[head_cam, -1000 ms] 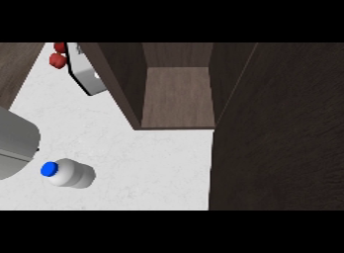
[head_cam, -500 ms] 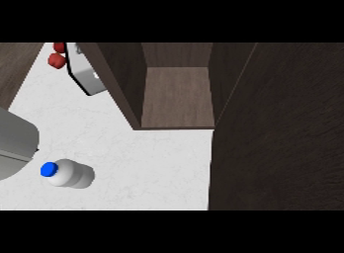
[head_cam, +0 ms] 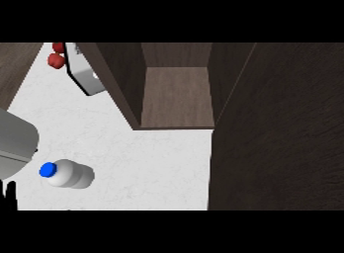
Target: Pick up the bottled water, place it into the cabinet and close the cabinet
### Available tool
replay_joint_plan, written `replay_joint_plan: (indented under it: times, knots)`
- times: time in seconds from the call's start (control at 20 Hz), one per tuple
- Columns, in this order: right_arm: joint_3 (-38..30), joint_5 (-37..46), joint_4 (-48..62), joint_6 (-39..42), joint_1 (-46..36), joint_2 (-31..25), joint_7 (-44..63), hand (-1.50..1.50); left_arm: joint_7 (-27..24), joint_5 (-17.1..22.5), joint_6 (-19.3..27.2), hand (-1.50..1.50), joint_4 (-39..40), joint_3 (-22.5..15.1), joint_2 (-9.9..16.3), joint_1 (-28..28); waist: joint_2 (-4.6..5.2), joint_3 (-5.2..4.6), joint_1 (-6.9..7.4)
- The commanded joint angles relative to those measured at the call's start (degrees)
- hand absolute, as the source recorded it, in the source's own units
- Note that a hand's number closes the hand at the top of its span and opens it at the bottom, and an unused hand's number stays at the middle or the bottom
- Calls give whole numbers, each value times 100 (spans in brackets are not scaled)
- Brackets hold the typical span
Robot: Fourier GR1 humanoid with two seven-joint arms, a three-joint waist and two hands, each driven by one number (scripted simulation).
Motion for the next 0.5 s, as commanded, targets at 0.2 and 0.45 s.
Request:
replay_joint_plan:
  times: [0.2,0.45]
  knots:
    - [328,-16,-1184,93,774,133,172,-150,-927,525,-726,-150,1620,410,-32,-349,10,-3,-1]
    - [-217,-527,-1007,318,902,-80,-215,-150,-1386,780,-787,-150,2917,682,-32,-1270,17,-2,-47]
